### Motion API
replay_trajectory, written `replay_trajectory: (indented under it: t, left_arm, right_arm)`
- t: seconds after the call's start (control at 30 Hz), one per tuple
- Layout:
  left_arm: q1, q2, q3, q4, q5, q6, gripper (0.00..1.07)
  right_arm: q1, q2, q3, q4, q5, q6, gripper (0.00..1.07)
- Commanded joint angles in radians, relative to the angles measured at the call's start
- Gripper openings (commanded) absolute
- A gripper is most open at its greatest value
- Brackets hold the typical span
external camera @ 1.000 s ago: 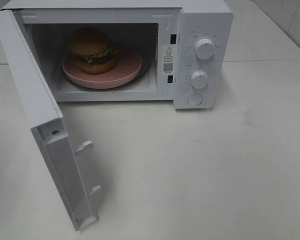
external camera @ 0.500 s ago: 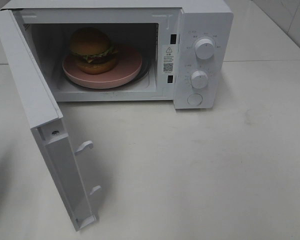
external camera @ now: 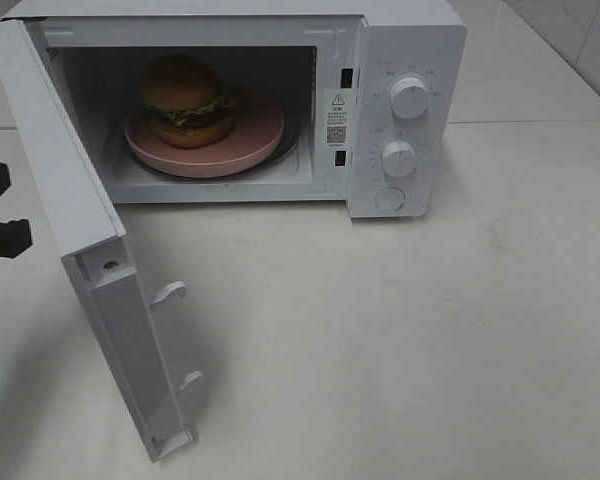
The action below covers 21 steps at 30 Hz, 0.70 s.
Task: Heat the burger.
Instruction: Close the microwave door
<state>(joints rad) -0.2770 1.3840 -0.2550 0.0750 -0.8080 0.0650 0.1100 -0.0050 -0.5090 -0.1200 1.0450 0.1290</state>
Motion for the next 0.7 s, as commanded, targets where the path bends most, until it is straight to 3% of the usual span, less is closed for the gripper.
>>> replay_trajectory:
  t: [0.03, 0.53, 0.7]
  left_arm:
    - [-0.029, 0.025, -0.022, 0.007, -0.046, -0.011, 0.00]
    - [-0.189, 0.193, -0.164, -0.007, -0.097, -0.026, 0.00]
    - [-0.228, 0.258, -0.250, -0.085, -0.099, -0.026, 0.00]
  right_arm:
    - [-0.006, -0.025, 0.001, 0.000, -0.007, 0.001, 0.71]
    - [-0.006, -0.025, 0.001, 0.000, -0.007, 0.002, 0.71]
    - [-0.006, -0.025, 0.001, 0.000, -0.007, 0.002, 0.71]
